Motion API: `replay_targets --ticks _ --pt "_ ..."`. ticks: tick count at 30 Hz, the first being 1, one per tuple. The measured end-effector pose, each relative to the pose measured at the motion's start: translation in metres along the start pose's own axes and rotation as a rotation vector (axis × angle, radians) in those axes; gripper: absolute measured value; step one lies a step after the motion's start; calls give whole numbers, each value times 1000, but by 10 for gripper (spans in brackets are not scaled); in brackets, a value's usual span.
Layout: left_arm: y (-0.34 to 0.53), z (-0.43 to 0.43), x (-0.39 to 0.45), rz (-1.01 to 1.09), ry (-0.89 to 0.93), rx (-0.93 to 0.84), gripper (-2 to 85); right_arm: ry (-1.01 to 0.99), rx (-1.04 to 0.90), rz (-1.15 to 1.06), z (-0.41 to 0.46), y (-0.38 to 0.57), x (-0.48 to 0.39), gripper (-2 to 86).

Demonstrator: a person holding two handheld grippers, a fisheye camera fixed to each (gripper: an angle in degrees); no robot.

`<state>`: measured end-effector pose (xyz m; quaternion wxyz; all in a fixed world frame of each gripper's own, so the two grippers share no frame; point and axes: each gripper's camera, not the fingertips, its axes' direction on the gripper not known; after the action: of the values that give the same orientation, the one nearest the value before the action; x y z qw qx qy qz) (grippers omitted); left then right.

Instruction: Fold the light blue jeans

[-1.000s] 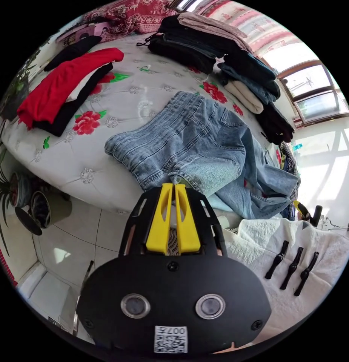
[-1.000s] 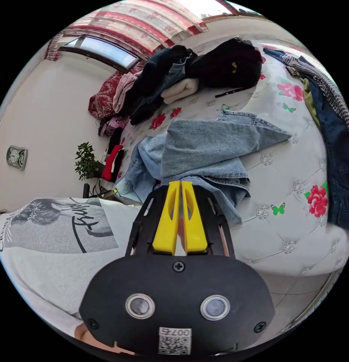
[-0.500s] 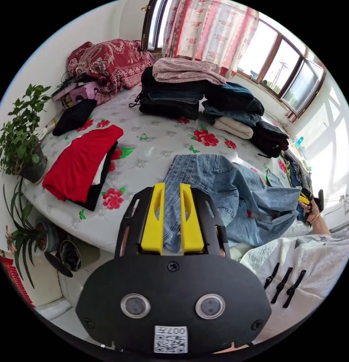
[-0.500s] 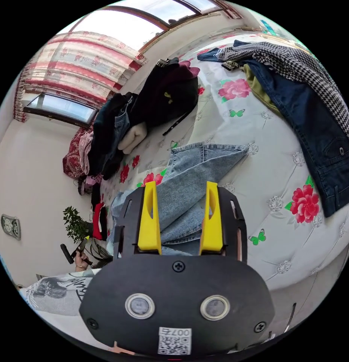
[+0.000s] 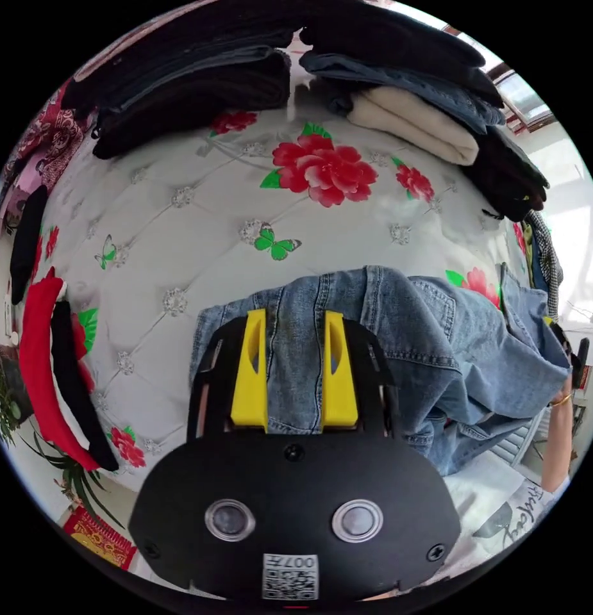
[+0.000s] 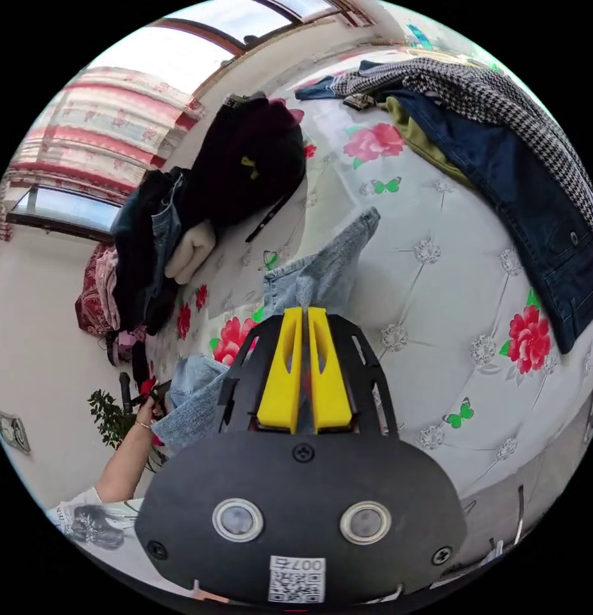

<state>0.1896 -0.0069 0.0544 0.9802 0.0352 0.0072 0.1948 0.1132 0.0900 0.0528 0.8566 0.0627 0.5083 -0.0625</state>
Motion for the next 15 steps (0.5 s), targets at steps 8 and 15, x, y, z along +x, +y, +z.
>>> replay_targets --ticks 8,15 --pt "128 -106 -52 -221 296 492 6 -310 474 -111 -142 46 -13 -2" --pt "219 -228 -41 -219 -24 787 11 -190 719 -339 -194 65 -92 -2"
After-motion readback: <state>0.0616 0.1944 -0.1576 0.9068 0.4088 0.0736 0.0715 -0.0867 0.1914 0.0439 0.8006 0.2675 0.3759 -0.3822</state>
